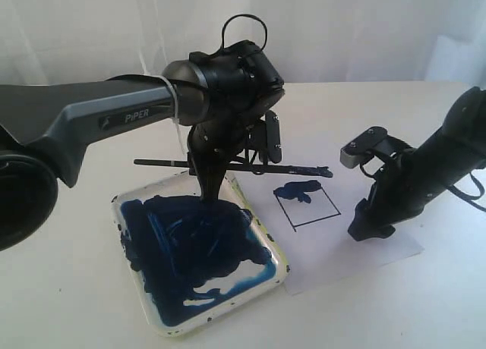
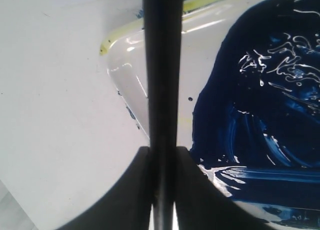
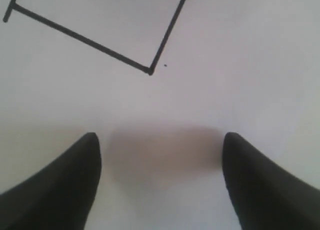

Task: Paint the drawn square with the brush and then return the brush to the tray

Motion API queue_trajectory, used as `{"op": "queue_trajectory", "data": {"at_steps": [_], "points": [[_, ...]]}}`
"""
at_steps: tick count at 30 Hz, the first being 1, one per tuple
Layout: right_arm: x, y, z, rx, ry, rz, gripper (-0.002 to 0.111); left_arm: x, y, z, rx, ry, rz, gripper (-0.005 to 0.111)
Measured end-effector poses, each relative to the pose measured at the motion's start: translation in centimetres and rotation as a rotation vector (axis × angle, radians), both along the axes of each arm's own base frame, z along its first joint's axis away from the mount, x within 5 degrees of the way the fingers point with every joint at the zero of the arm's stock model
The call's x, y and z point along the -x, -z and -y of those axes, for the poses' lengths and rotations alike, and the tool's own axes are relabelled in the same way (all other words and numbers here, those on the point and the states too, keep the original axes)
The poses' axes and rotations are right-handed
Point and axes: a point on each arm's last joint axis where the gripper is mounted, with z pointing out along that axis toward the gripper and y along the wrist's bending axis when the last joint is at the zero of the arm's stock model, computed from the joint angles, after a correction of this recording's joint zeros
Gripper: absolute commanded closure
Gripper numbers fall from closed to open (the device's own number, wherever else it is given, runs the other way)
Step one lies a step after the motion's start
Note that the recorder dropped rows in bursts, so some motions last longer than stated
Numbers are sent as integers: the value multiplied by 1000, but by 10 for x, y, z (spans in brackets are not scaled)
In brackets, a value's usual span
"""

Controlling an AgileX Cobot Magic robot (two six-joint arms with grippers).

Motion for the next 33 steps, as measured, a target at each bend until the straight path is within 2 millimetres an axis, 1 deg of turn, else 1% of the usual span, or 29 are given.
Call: {"op": "queue_trajectory", "data": {"at_steps": [7, 9, 13, 16, 21, 27, 33], "points": [[-3, 0, 2, 29, -12, 34, 44, 0, 0, 0, 0, 0, 0, 107], [-3, -3, 3, 34, -13, 49, 44, 0, 0, 0, 0, 0, 0, 107], [-3, -16, 3, 34, -13, 91, 44, 0, 0, 0, 0, 0, 0, 107], [-2, -19, 3, 35, -15, 99, 44, 0, 0, 0, 0, 0, 0, 107], [-1, -18, 4, 55, -42, 88, 44, 0, 0, 0, 0, 0, 0, 107], [-1, -2, 5, 72, -61, 40, 44, 0, 0, 0, 0, 0, 0, 107], [-2, 2, 5, 74, -62, 31, 44, 0, 0, 0, 0, 0, 0, 107]]}}
